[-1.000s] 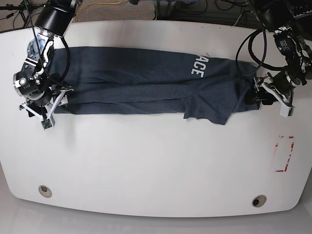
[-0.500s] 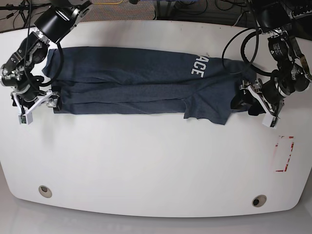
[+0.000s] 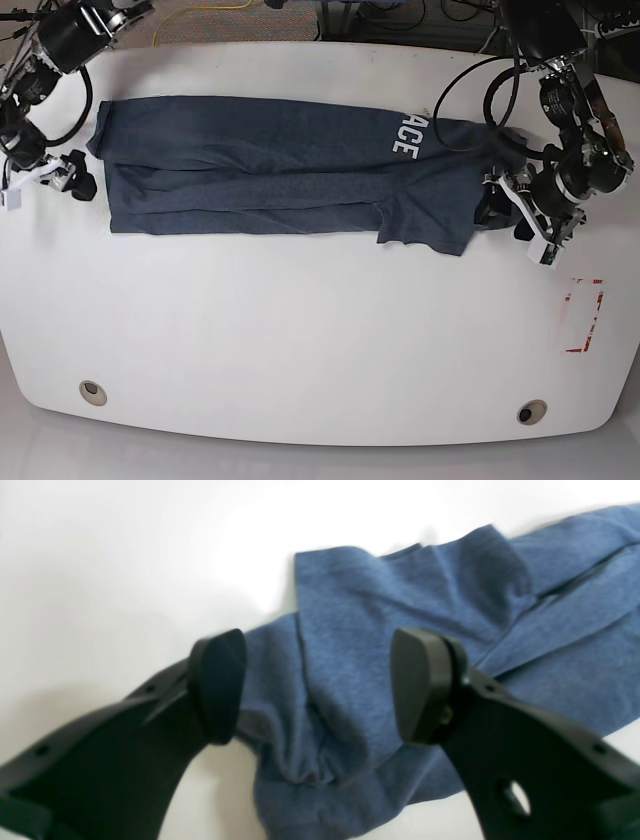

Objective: Fold the T-shirt properly
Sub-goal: 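Pull the strip ends apart with both grippers to straighten it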

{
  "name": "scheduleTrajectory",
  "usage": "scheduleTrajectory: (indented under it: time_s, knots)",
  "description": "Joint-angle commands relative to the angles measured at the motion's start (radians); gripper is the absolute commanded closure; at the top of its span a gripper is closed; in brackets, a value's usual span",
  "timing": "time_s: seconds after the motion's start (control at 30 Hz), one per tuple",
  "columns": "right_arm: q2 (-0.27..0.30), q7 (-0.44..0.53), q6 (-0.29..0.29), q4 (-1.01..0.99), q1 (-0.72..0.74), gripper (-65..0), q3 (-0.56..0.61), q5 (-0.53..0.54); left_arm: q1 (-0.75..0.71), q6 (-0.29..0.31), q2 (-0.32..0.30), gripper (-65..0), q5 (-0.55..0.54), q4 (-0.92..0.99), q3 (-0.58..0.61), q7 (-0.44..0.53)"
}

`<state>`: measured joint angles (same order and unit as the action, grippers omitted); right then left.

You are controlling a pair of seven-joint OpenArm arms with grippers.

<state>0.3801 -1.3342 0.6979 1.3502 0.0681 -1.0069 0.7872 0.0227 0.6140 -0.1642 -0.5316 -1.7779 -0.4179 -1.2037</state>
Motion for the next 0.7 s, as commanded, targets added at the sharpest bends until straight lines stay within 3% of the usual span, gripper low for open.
scheduleTrajectory:
  time_s: [0.0,0.13,0.27,0.67]
  knots:
    - [0.069,0.017,0.0,-0.091,-0.031,-62.0,-0.002,0.117,0.016,0.001,-0.013,-40.7,-0.014,-0.021,-0.003,0.02]
    - [0.098,0.038,0.0,-0.188,-0.081,-62.0,0.0,0.205,0.016,0.001,-0.013,-40.7,-0.011,-0.018,-0.003,0.02]
    - [0.098,0.054,0.0,-0.197,-0.109,-62.0,0.001,0.211,0.015,0.002,-0.013,-40.7,-0.011,-0.018,-0.003,0.02]
    - [0.041,0.069,0.0,-0.193,-0.123,-62.0,0.081,0.211,0.013,0.002,-0.016,-40.6,-0.009,-0.018,-0.003,0.02]
